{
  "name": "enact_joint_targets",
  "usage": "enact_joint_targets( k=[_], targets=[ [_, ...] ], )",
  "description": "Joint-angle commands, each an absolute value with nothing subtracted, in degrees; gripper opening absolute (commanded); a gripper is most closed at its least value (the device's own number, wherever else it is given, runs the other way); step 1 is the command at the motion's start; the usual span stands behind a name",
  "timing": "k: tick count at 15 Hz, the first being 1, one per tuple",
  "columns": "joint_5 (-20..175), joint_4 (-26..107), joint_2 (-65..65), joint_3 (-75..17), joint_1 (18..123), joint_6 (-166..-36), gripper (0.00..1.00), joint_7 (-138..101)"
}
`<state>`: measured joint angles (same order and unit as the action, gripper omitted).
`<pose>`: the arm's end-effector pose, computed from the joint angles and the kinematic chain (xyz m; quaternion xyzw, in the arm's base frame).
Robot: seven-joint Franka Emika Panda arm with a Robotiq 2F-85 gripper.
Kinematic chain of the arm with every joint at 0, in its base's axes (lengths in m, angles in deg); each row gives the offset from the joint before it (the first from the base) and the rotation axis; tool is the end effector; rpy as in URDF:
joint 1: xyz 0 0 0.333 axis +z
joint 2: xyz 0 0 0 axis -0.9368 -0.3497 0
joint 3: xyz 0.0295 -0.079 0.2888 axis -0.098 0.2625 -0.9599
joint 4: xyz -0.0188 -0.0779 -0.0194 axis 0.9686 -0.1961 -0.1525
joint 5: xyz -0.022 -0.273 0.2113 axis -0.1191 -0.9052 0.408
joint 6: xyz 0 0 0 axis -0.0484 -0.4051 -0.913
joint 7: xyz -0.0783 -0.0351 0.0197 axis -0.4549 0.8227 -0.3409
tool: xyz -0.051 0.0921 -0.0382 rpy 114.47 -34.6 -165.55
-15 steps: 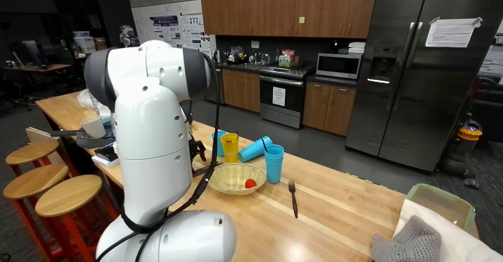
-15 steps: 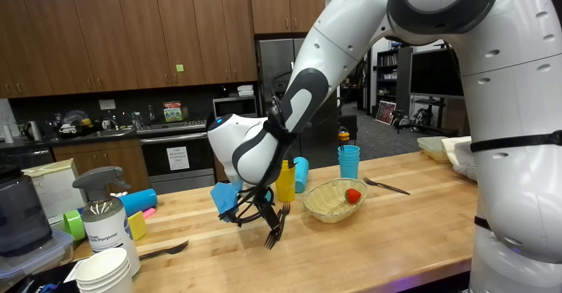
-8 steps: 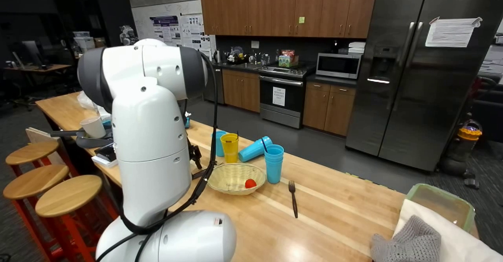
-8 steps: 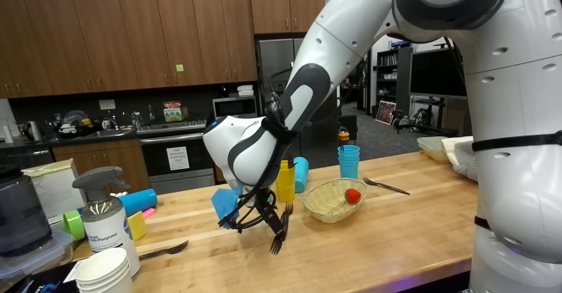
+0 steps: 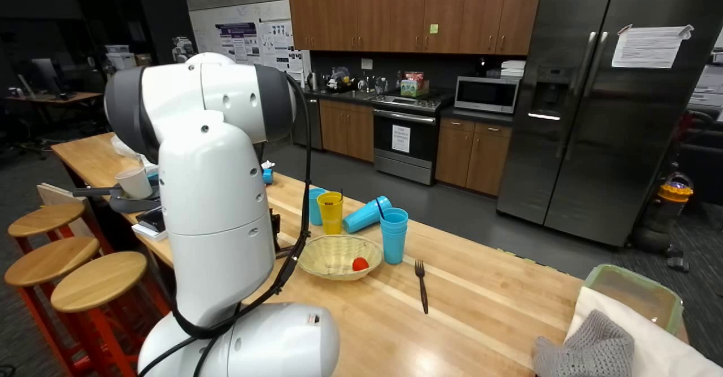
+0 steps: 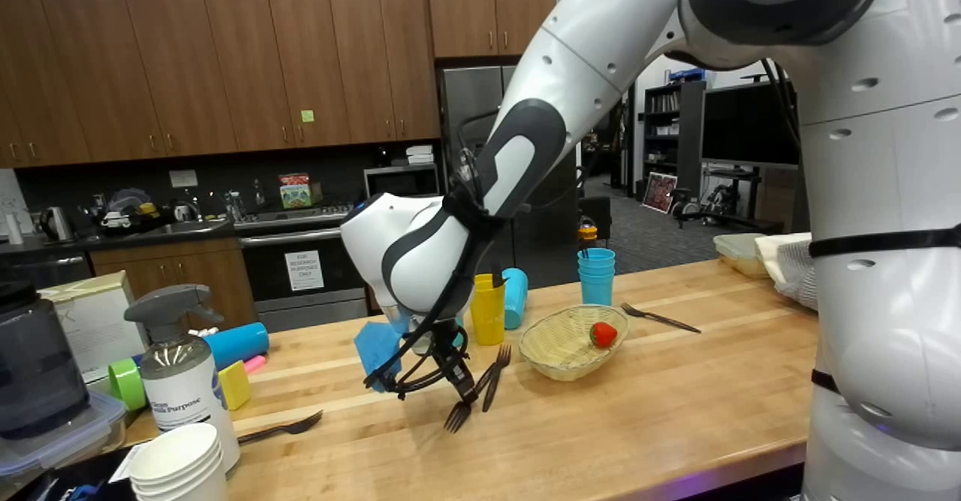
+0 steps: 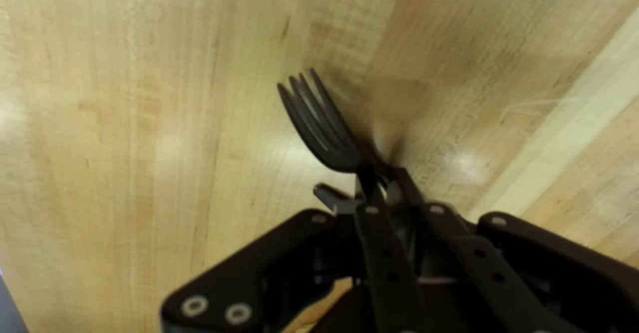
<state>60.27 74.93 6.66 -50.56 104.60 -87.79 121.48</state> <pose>0.3060 0.3728 0.3037 0.7587 -0.6310 0.1261 0.1014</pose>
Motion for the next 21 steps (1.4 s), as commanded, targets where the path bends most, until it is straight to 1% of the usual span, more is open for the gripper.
enact_joint_targets(
  k=[1,7,8,9,11,12,13,14,17,20,21],
  targets=[
    [58.9,74.8,5.8,-50.9,103.2,-91.2,0.0,124.7],
    [56.4,73.6,5.3,-51.0,102.7,-91.0,0.0,124.6],
    [56.5,74.1,5.7,-51.1,102.7,-90.7,0.18,124.7],
    [56.9,74.4,6.2,-51.3,102.8,-90.0,0.26,124.0],
    [56.9,75.1,7.1,-51.7,102.9,-88.4,0.37,123.7],
    [57.6,73.6,5.8,-51.7,102.4,-89.0,0.19,121.6],
    [57.6,73.7,5.8,-51.8,102.4,-88.6,0.26,121.6],
    [57.6,73.8,5.8,-52.0,102.4,-88.4,0.57,121.6],
    [57.9,73.9,5.7,-52.0,102.5,-88.0,0.79,122.1],
    [58.0,74.6,6.7,-51.7,102.6,-86.2,0.99,124.5],
    [57.8,74.9,7.1,-51.7,102.6,-85.8,1.0,125.6]
  ],
)
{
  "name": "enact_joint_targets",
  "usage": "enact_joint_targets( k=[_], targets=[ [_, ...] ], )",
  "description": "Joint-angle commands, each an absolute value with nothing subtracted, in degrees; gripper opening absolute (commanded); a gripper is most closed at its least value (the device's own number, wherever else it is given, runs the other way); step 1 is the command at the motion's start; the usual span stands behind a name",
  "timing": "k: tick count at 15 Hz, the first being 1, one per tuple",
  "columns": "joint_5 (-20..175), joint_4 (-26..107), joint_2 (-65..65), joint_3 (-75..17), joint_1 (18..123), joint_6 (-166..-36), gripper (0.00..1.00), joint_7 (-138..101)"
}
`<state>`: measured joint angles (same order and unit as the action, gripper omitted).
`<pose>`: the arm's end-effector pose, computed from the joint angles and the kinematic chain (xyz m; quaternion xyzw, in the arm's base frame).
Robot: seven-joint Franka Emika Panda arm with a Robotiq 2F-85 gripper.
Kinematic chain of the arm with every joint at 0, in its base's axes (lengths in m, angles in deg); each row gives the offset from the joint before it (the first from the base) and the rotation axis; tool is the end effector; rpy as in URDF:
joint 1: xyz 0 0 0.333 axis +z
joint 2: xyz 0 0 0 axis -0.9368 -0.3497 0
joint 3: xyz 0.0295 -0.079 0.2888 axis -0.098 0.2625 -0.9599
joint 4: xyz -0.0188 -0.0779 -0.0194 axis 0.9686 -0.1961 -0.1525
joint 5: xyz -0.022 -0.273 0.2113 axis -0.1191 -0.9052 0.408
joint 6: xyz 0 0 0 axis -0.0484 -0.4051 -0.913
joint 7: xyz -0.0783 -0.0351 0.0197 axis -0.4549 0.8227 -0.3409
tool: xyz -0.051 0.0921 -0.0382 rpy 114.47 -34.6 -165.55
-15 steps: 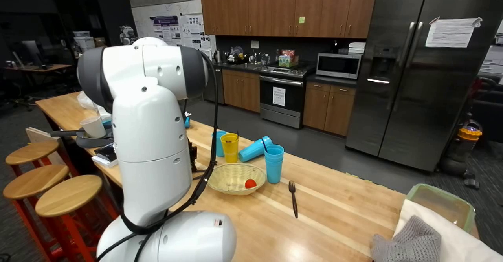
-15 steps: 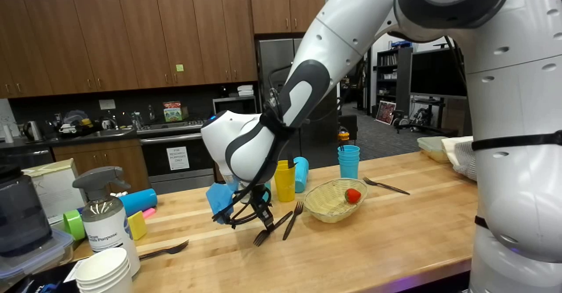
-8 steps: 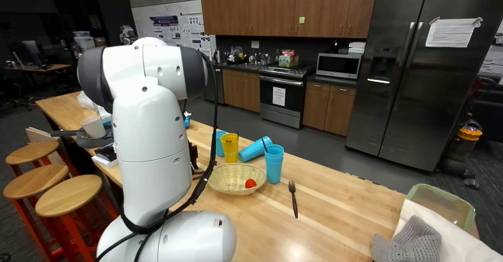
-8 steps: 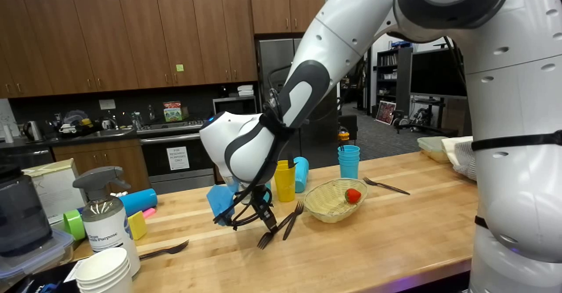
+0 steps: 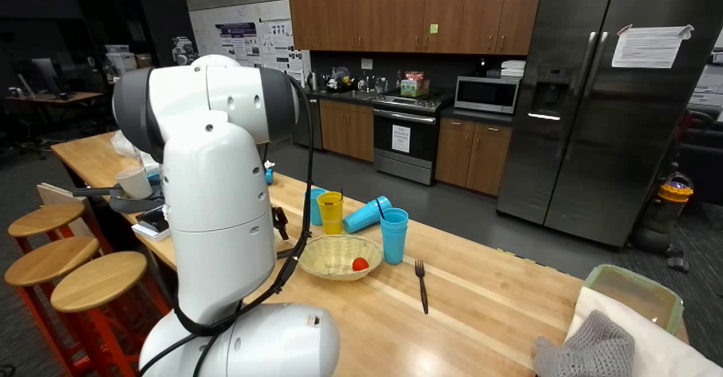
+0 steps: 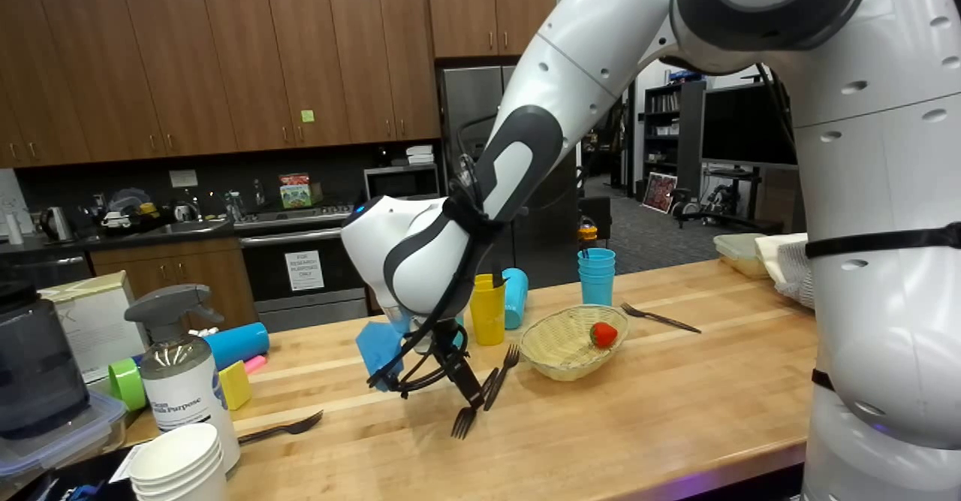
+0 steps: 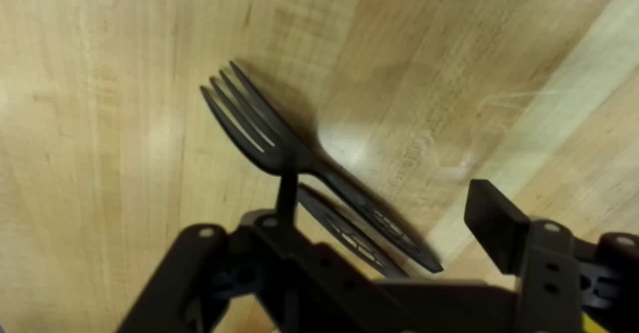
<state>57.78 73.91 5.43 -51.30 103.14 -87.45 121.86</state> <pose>0.3156 0.3712 0.3004 0.7598 -0.6268 0.1387 0.1025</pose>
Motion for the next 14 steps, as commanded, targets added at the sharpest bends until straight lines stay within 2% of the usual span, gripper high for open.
enact_joint_targets(
  k=[1,8,14],
  targets=[
    [57.6,75.3,7.7,-51.5,102.6,-85.8,1.0,127.3],
    [58.8,74.0,7.6,-52.6,102.1,-82.9,1.0,126.8],
    [62.2,73.3,2.4,-53.5,102.4,-87.3,1.0,123.9]
  ],
)
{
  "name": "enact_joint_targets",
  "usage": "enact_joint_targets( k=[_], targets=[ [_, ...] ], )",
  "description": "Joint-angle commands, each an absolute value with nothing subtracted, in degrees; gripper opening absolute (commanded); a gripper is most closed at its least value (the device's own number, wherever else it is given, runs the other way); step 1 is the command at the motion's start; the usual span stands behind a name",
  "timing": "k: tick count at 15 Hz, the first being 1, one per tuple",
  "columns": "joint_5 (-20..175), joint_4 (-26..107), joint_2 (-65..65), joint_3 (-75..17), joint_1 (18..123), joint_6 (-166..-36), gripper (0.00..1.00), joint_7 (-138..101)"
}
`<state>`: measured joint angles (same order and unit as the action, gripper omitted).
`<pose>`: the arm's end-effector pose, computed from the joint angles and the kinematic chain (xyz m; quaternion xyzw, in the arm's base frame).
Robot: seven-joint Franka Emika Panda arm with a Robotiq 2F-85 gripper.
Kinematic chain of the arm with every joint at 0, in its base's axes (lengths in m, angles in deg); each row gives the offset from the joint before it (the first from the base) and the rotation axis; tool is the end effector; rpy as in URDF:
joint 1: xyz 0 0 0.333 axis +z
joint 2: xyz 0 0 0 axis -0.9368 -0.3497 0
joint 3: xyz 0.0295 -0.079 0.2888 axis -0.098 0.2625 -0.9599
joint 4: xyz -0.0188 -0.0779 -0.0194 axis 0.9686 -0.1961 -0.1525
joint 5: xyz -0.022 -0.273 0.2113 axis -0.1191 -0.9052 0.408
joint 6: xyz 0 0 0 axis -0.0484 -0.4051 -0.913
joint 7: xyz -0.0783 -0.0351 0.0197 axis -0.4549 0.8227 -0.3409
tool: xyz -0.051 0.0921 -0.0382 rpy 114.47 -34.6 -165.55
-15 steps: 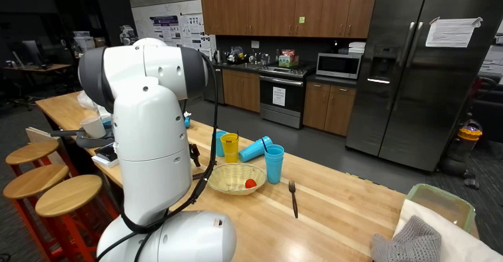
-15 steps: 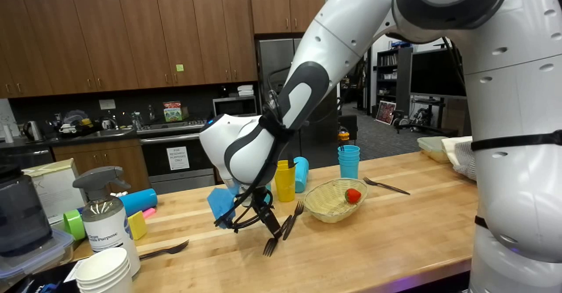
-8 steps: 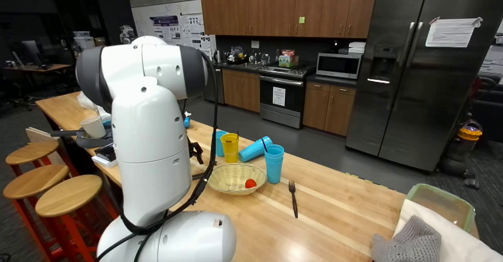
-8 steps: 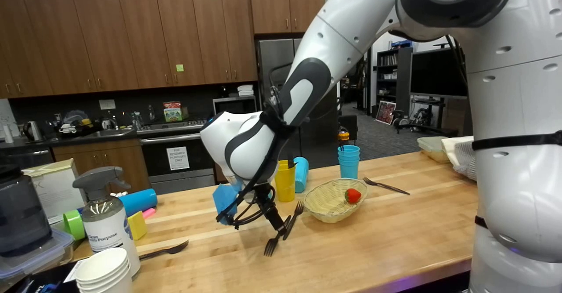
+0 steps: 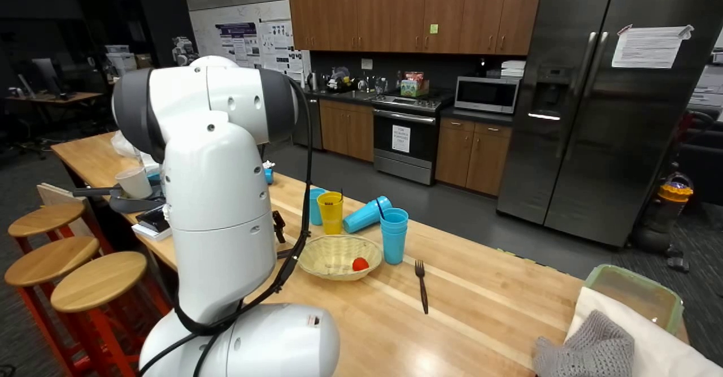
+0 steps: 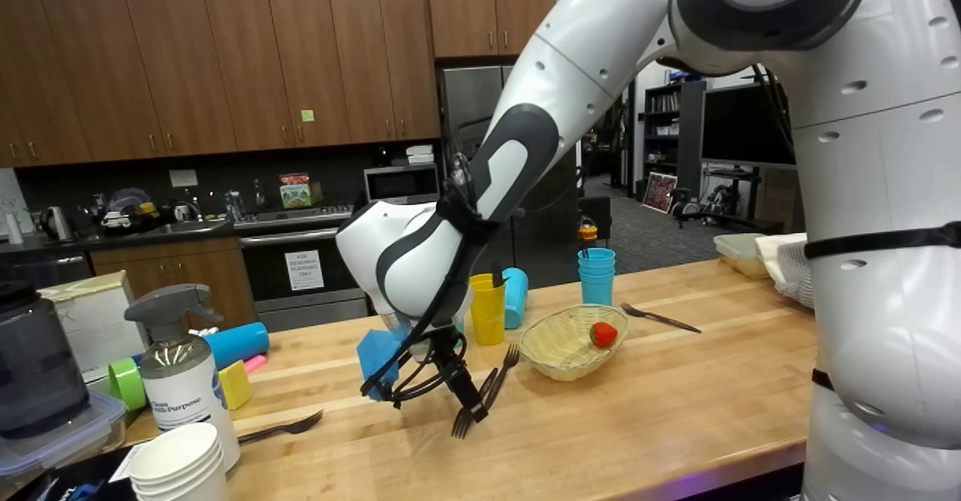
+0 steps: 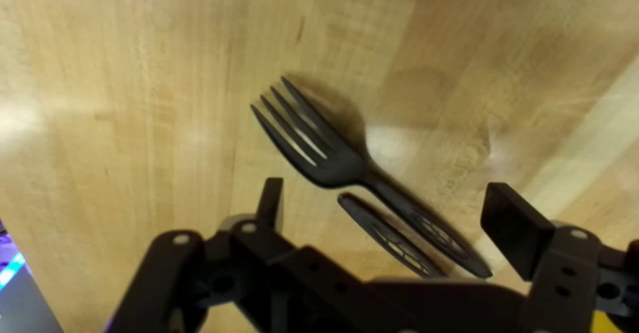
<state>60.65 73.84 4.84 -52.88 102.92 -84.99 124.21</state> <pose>0.3026 0.3741 0.2941 0.7426 -0.6456 0.1253 0.1264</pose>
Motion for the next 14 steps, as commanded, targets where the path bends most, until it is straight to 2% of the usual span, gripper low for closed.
enact_joint_targets(
  k=[1,4,5,6,9,14],
  targets=[
    [62.8,73.4,1.5,-53.5,102.5,-88.2,1.0,123.6],
    [63.6,73.2,1.1,-53.4,102.4,-88.9,1.0,123.5],
    [63.5,73.0,0.9,-53.2,102.4,-89.1,0.75,123.7],
    [63.3,72.9,0.9,-53.1,102.3,-89.0,0.74,123.9],
    [62.9,72.4,1.1,-52.8,102.1,-88.9,0.57,124.4],
    [62.4,71.6,1.2,-52.2,101.7,-89.7,0.16,124.5]
  ],
)
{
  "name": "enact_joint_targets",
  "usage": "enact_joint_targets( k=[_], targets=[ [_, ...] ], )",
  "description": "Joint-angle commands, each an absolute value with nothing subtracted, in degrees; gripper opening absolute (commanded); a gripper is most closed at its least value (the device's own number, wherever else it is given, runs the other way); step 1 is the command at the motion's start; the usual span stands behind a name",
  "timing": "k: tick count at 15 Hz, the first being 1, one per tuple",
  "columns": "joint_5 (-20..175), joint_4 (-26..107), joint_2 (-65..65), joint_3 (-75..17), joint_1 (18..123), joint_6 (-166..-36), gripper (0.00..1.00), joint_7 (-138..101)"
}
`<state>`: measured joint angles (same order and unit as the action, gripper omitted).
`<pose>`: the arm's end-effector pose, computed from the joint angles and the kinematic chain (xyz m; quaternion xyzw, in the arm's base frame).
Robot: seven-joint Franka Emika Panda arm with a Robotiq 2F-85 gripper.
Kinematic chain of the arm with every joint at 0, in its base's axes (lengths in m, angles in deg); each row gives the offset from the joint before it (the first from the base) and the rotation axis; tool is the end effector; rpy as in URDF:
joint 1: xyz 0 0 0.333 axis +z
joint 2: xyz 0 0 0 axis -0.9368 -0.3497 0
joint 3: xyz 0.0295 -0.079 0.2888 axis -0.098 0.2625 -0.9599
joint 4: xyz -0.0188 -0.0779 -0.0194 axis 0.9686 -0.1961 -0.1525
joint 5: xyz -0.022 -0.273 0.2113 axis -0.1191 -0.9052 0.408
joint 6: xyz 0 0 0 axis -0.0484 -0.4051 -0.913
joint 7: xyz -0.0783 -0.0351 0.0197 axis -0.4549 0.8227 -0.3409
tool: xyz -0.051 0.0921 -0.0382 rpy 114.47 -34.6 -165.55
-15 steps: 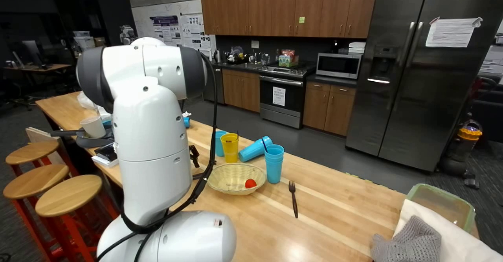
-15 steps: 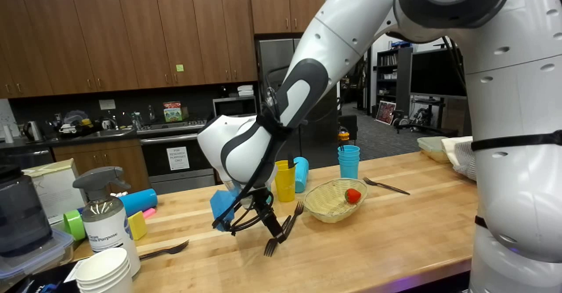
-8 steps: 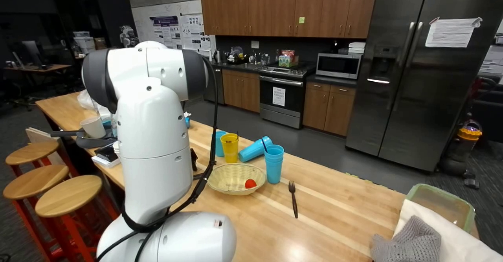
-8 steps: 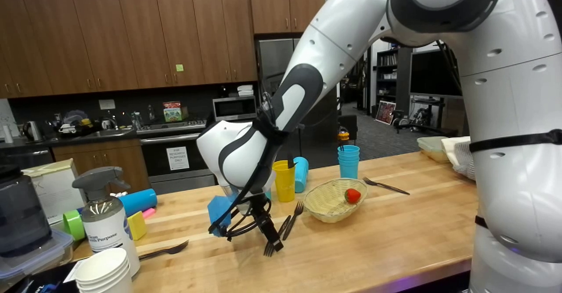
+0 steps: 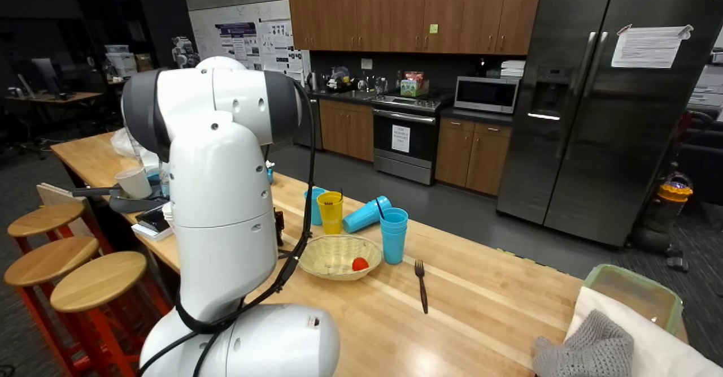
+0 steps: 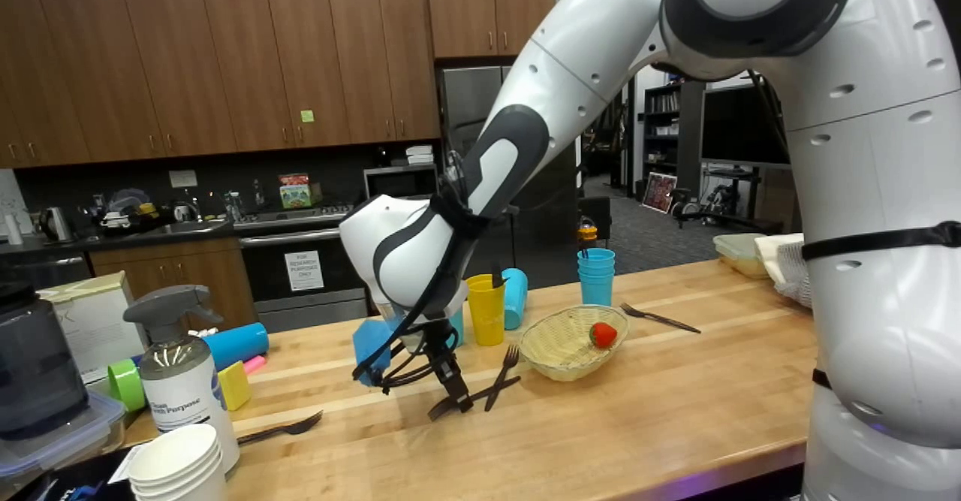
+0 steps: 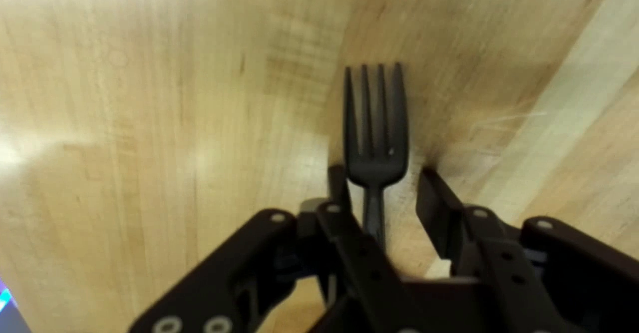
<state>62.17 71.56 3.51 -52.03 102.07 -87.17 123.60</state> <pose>0.3220 0.3790 0.2984 0.7344 -0.6623 0.1047 0.1050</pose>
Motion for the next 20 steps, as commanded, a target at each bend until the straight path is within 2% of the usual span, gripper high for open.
enact_joint_targets(
  k=[1,2,3,11,20],
  targets=[
    [62.4,71.6,1.2,-52.2,101.6,-90.0,0.07,124.5],
    [62.3,71.4,1.1,-52.1,101.5,-90.2,0.01,124.4],
    [62.2,71.1,1.1,-52.0,101.4,-90.3,0.0,124.3],
    [59.5,69.4,3.1,-51.6,101.7,-84.4,0.01,122.9],
    [51.8,64.2,7.2,-53.7,102.3,-69.1,0.01,115.5]
  ],
)
